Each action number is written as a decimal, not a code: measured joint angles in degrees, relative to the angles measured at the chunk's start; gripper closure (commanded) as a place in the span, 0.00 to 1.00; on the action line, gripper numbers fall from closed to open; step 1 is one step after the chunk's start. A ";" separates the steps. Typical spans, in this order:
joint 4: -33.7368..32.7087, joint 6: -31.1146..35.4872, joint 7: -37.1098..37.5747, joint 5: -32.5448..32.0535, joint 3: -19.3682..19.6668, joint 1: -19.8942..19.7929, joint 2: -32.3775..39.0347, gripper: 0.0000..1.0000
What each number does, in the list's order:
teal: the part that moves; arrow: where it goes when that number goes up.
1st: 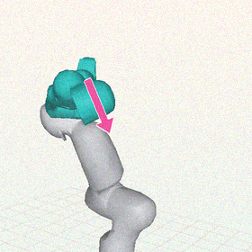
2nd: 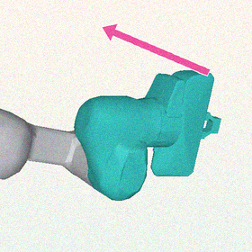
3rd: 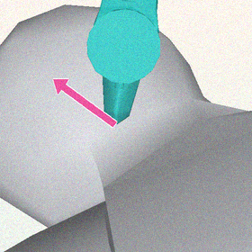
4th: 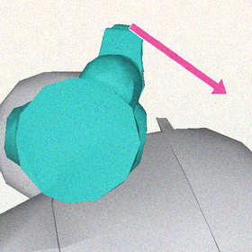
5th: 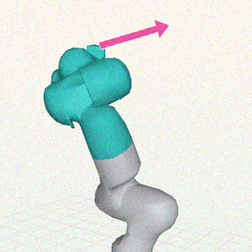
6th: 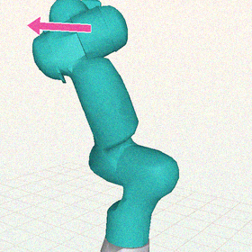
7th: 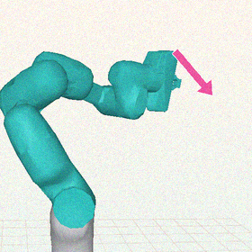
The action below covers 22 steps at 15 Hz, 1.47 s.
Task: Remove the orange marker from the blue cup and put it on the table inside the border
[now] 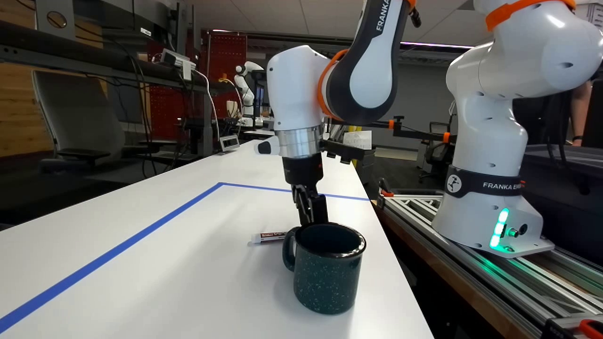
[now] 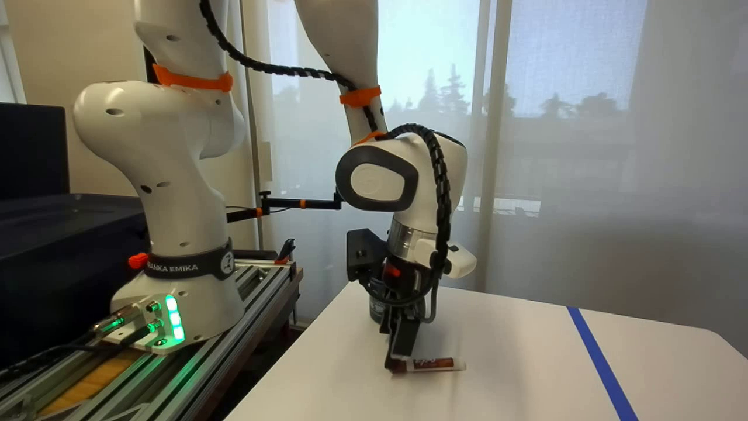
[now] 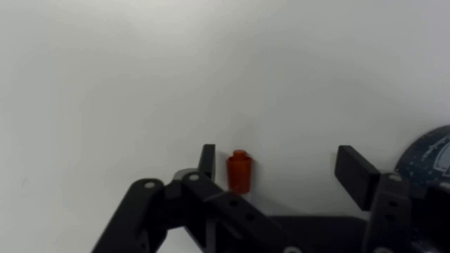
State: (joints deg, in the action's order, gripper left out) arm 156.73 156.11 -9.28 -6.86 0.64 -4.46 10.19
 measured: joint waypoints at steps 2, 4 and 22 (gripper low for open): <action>0.48 -2.50 0.00 0.13 -0.05 0.02 -2.19 0.00; 0.28 -5.38 0.03 0.27 -0.05 0.03 -4.74 0.00; 0.25 -11.29 6.32 13.36 0.00 1.55 -17.51 0.00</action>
State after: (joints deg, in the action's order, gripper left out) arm 156.97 144.82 -2.96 6.50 0.65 -2.92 -7.33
